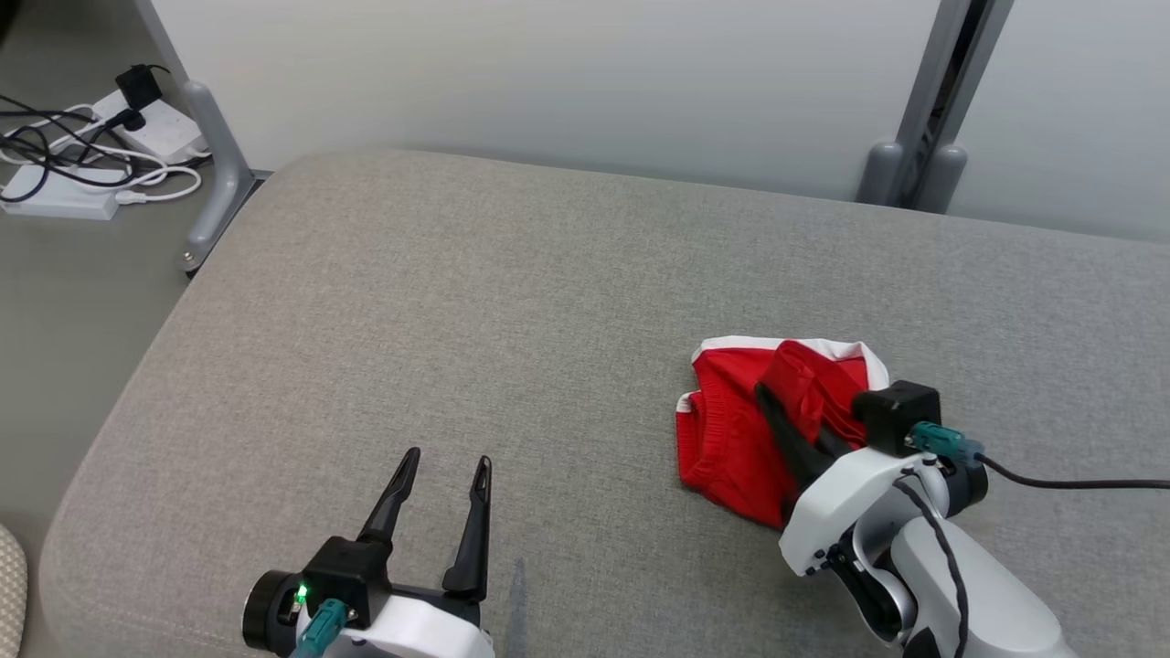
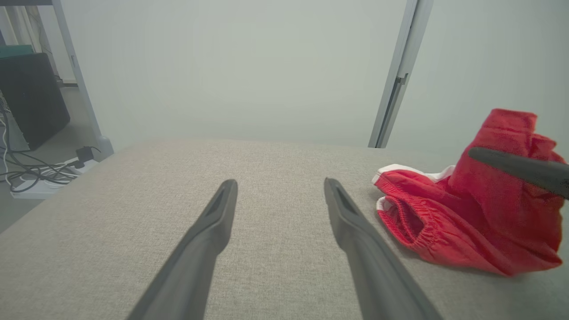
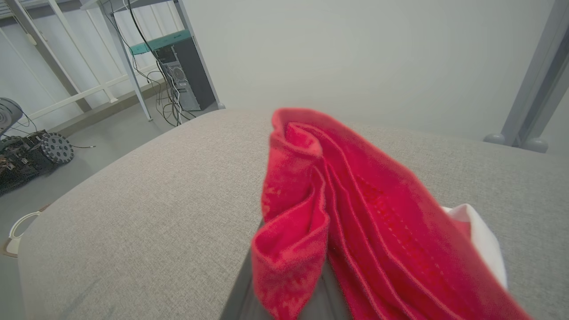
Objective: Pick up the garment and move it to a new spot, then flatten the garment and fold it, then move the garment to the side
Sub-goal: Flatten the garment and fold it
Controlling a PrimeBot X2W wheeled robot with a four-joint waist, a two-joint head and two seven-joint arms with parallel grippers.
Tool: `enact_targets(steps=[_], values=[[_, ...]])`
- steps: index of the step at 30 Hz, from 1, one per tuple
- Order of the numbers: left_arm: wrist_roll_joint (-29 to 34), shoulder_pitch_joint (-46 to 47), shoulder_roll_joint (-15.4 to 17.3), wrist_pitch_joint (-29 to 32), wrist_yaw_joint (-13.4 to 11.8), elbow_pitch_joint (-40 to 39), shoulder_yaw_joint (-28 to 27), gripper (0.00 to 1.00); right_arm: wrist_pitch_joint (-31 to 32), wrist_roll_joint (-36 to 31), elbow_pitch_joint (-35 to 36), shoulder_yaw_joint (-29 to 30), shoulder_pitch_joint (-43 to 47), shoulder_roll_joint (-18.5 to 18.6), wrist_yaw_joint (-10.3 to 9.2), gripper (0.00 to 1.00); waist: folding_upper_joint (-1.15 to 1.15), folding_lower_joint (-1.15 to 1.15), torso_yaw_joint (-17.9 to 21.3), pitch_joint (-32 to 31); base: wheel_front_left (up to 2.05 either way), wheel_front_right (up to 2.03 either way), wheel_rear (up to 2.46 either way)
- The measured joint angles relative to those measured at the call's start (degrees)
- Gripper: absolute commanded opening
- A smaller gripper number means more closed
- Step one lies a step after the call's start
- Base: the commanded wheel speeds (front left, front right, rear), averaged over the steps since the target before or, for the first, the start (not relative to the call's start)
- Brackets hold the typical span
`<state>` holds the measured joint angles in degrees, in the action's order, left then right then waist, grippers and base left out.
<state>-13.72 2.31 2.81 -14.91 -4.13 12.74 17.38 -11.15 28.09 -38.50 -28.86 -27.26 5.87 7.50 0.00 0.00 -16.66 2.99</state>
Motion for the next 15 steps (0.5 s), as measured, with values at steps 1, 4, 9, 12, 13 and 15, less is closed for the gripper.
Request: enact_targets(steps=[1,4,9,12,13,15], values=[[0.0,0.1,0.0,0.0,0.0,0.0,0.1,1.0,0.0,-0.1,-1.0,-1.4,-0.5,0.2,0.0,0.0,0.0,0.0,-0.3,0.1,0.0,0.0,0.0],[-0.5,0.4,0.0,0.0,-0.1,0.0,0.4,1.0,0.0,0.3,-3.6,-4.3,-1.9,0.5,0.0,0.0,0.0,0.0,-1.0,0.6,0.0,0.0,0.0],[-1.0,0.5,0.0,0.0,-0.3,0.0,1.0,1.0,-0.2,0.5,-7.5,-9.2,-4.4,0.8,0.0,0.0,0.0,0.0,-2.0,1.5,0.0,0.0,0.0],[-1.5,0.6,0.0,0.0,-0.5,0.0,1.4,1.0,-0.3,0.2,-10.3,-11.7,-5.9,1.1,0.0,0.0,0.0,0.0,-2.5,2.1,0.0,0.0,0.0],[-1.6,0.7,0.0,0.0,-0.5,0.0,1.5,1.0,-0.3,0.1,-11.1,-12.6,-6.3,1.1,0.0,0.0,0.0,0.0,-2.6,2.3,0.0,0.0,0.0],[-2.0,1.1,0.0,0.0,-0.6,0.0,1.8,1.0,-0.2,0.1,-12.8,-14.2,-7.0,1.0,0.0,0.0,0.0,0.0,-2.9,2.6,0.0,0.0,0.0]])
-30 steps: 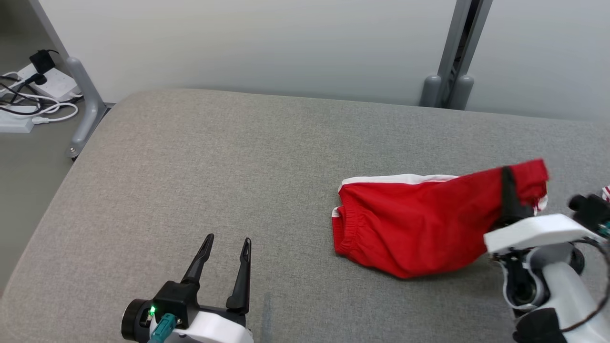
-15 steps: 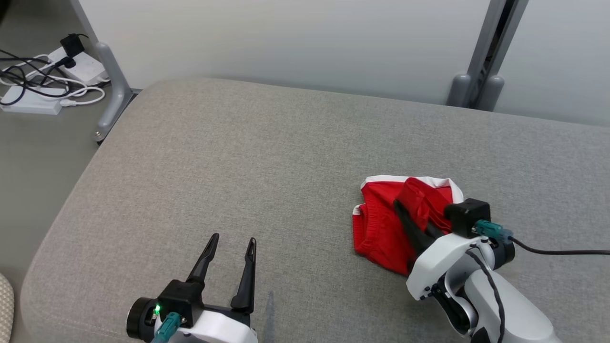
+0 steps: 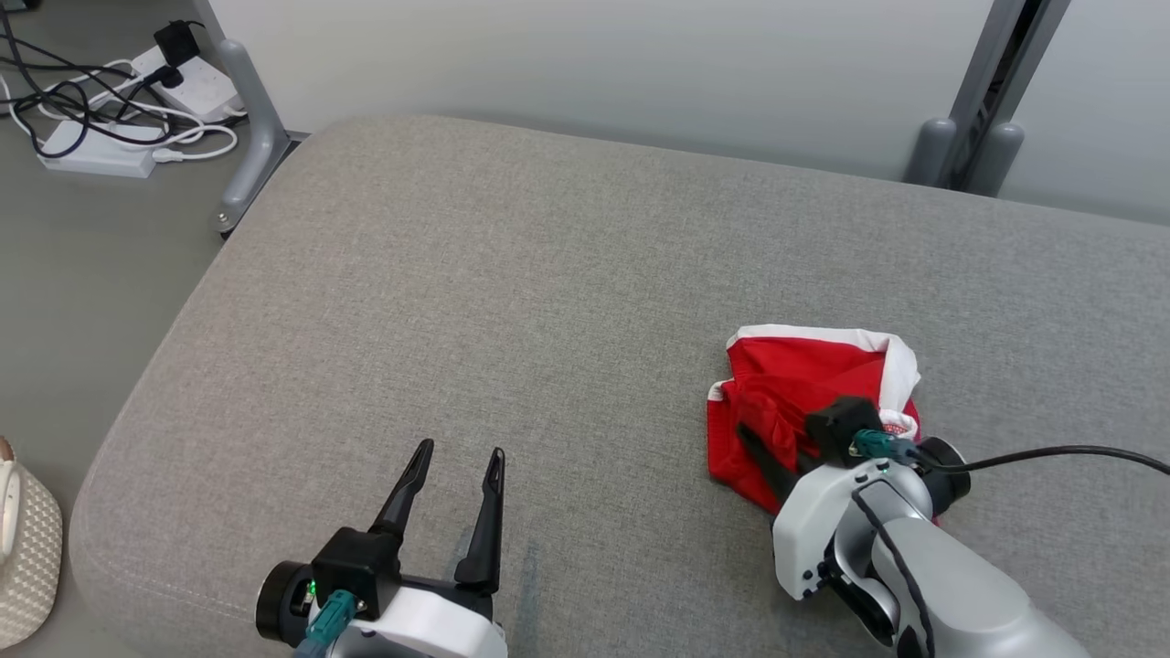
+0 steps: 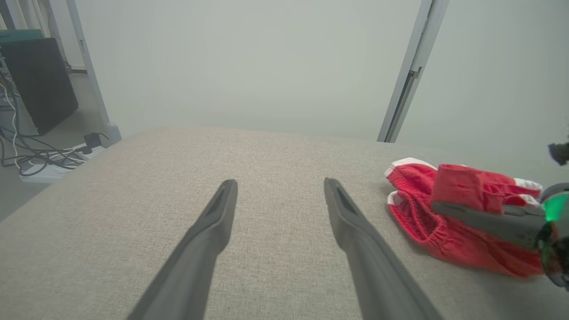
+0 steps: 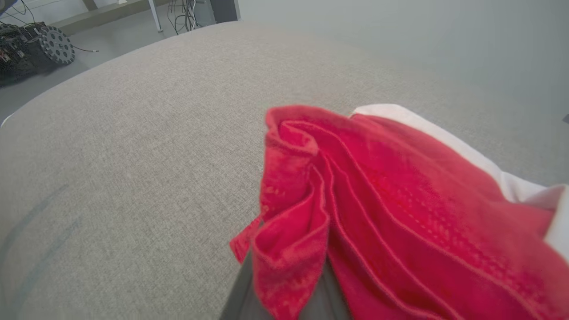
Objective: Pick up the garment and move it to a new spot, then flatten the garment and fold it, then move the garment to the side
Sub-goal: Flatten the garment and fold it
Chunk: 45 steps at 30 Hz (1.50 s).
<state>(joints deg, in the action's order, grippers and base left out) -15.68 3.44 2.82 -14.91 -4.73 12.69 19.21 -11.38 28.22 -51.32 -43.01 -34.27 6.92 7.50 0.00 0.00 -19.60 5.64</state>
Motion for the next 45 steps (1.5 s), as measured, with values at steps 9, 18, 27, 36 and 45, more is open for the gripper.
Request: enact_targets(steps=[9,18,27,36,45], values=[[-1.1,0.6,0.0,0.0,-0.5,-0.1,1.3,1.0,1.3,0.7,-5.5,-7.3,-2.2,-0.6,0.0,0.0,0.0,0.0,-1.2,1.0,0.0,0.0,0.0],[-1.5,0.6,0.0,0.0,-0.8,0.0,1.5,1.0,0.8,3.9,-8.6,-9.8,-3.4,-1.0,0.0,0.0,0.0,0.0,-1.6,1.0,0.0,0.0,0.0],[-0.3,0.7,0.0,0.0,-0.8,0.5,-0.3,1.0,0.8,8.0,-8.7,-13.4,-3.8,-2.3,0.01,1.0,0.0,0.0,0.9,-0.4,0.0,0.0,0.0],[1.7,0.1,0.0,0.0,-0.3,0.5,-3.1,1.0,4.5,11.5,-2.9,-18.5,-3.5,-2.1,0.0,1.0,0.0,0.0,6.0,-3.3,0.0,0.0,0.0],[2.8,-0.9,0.0,0.0,0.1,-0.3,-5.7,1.0,4.9,14.2,7.5,-18.4,-1.9,3.1,0.0,1.0,0.0,0.0,11.8,-6.0,0.0,0.0,0.0]])
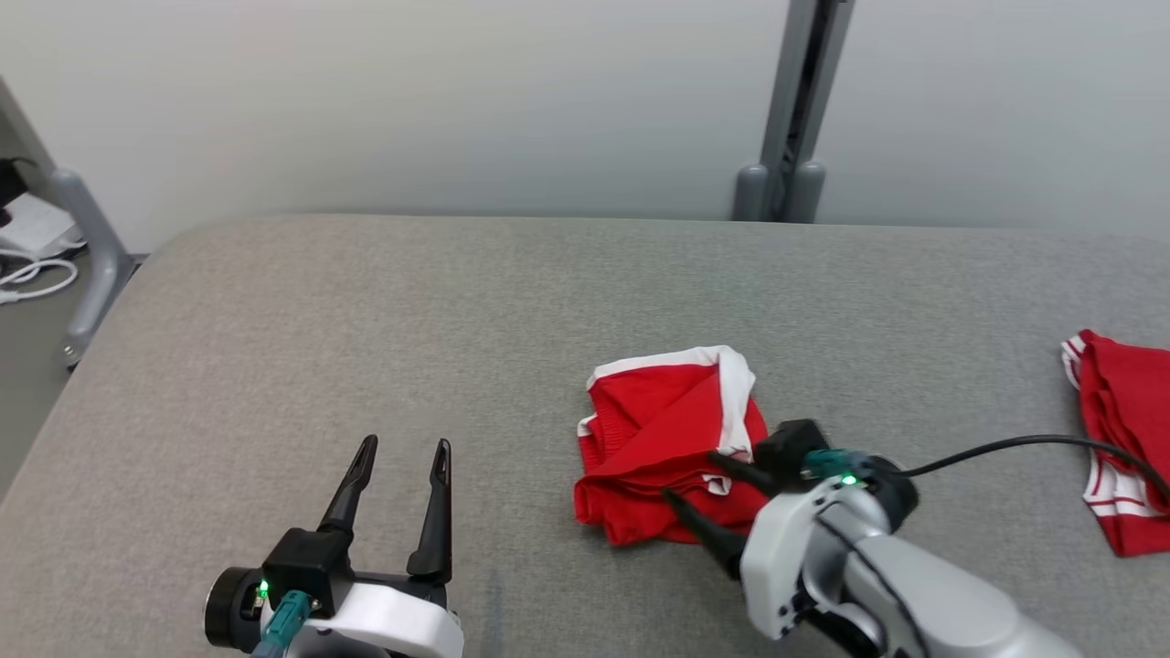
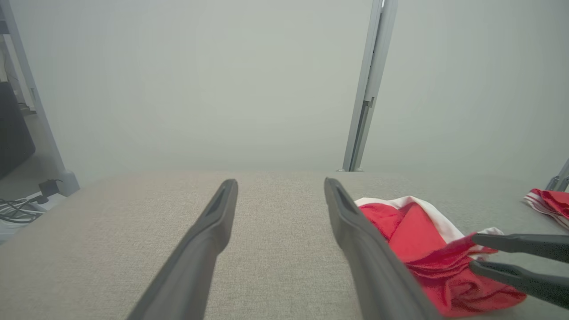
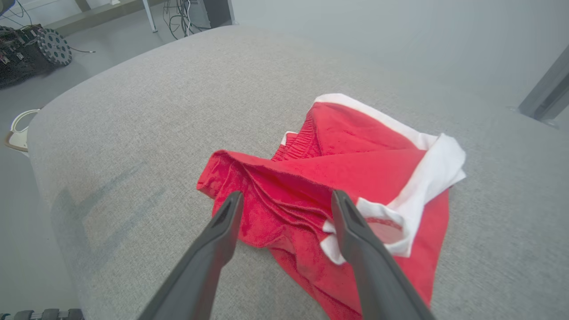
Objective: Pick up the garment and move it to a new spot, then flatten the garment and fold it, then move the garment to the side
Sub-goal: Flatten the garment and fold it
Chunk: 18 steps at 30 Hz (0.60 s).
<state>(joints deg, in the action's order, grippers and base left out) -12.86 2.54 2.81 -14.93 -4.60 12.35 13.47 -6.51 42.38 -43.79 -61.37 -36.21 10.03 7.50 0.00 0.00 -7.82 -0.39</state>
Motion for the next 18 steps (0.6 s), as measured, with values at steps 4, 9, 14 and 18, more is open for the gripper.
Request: enact_targets(steps=[4,9,14,18], values=[[0.3,0.0,0.0,0.0,0.1,-0.6,-1.0,1.0,-0.2,0.2,3.4,4.3,1.4,4.4,0.0,1.0,0.0,0.0,2.0,-0.5,0.0,0.0,0.0],[0.6,0.0,0.0,0.0,0.3,-1.5,-2.3,1.0,-1.5,-0.8,7.4,13.2,4.1,8.8,0.0,1.0,0.0,0.0,3.7,-0.3,0.0,0.0,0.0],[0.7,0.0,0.0,0.0,0.6,-2.3,-3.0,1.0,-6.5,-6.4,10.0,25.3,7.9,11.6,0.0,1.0,0.0,0.0,4.5,-0.1,0.0,0.0,0.0],[0.7,0.0,0.0,0.0,0.9,-2.8,-3.2,1.0,-8.2,-13.6,13.8,35.6,13.6,10.7,0.01,1.0,0.0,0.0,4.7,0.3,0.0,0.0,0.0]])
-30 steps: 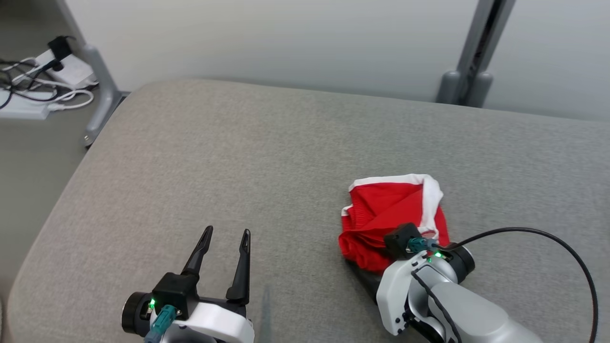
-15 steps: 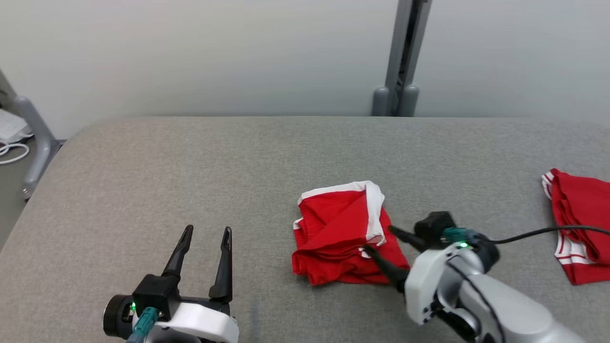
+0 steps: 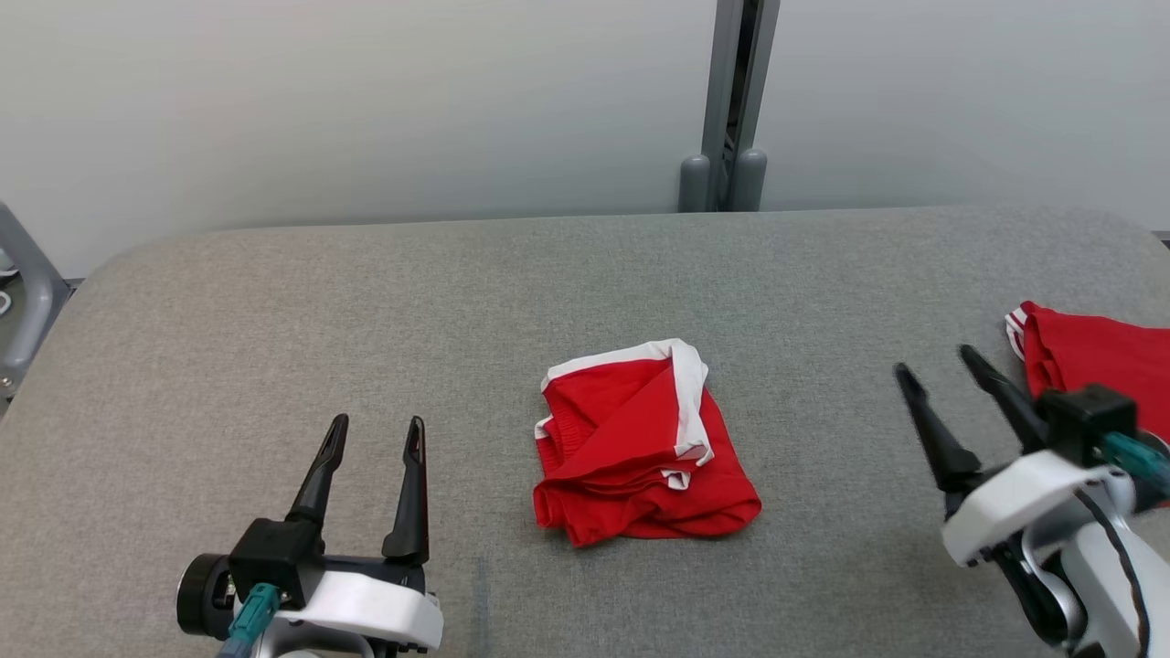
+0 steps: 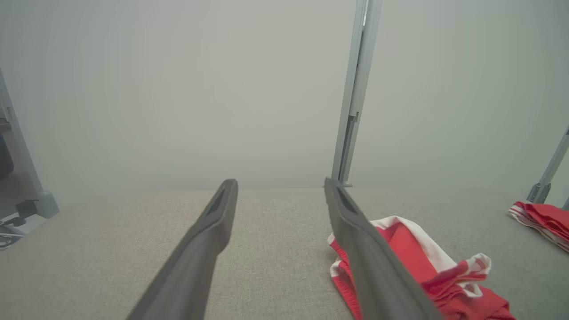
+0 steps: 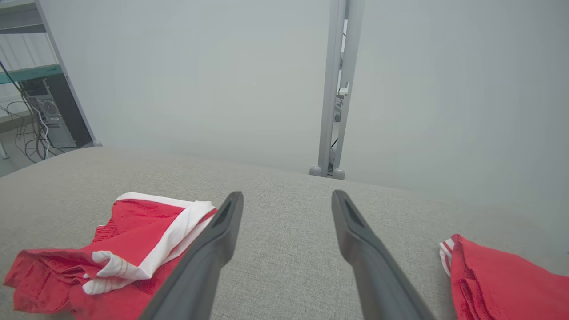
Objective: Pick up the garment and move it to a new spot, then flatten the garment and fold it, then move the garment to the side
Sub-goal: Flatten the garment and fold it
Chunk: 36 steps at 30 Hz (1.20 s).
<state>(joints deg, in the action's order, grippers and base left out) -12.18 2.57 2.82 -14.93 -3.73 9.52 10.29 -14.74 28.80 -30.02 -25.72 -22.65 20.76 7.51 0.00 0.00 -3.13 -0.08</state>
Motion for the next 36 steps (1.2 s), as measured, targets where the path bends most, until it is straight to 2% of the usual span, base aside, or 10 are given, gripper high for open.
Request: enact_targets(steps=[6,10,13,17,36], values=[[0.1,-1.2,0.0,0.0,0.1,-2.1,0.1,1.0,-0.3,-12.5,9.9,16.0,9.9,-6.1,-0.01,1.0,0.0,0.0,0.2,0.6,0.0,0.0,0.0],[0.1,-2.3,0.0,0.0,0.1,-2.8,0.3,1.0,-0.3,-18.8,13.7,21.5,15.5,-10.2,-0.01,1.0,0.0,0.0,0.2,0.8,0.0,0.0,0.0],[0.0,-2.7,0.0,0.0,0.1,-2.9,0.5,1.0,-0.3,-20.6,15.0,23.2,17.0,-12.4,-0.01,1.0,0.0,0.0,0.2,0.7,0.0,0.0,0.0],[0.0,-3.1,0.0,0.0,0.1,-2.9,0.6,1.0,-0.3,-22.0,15.3,24.1,18.1,-13.4,-0.01,1.0,0.0,0.0,0.1,0.5,0.0,0.0,0.0],[0.0,-3.0,0.0,0.0,0.1,-3.2,1.3,1.0,-0.3,-22.8,14.8,25.2,18.2,-13.9,-0.01,1.0,0.0,0.0,-0.4,1.1,0.0,0.0,0.0]])
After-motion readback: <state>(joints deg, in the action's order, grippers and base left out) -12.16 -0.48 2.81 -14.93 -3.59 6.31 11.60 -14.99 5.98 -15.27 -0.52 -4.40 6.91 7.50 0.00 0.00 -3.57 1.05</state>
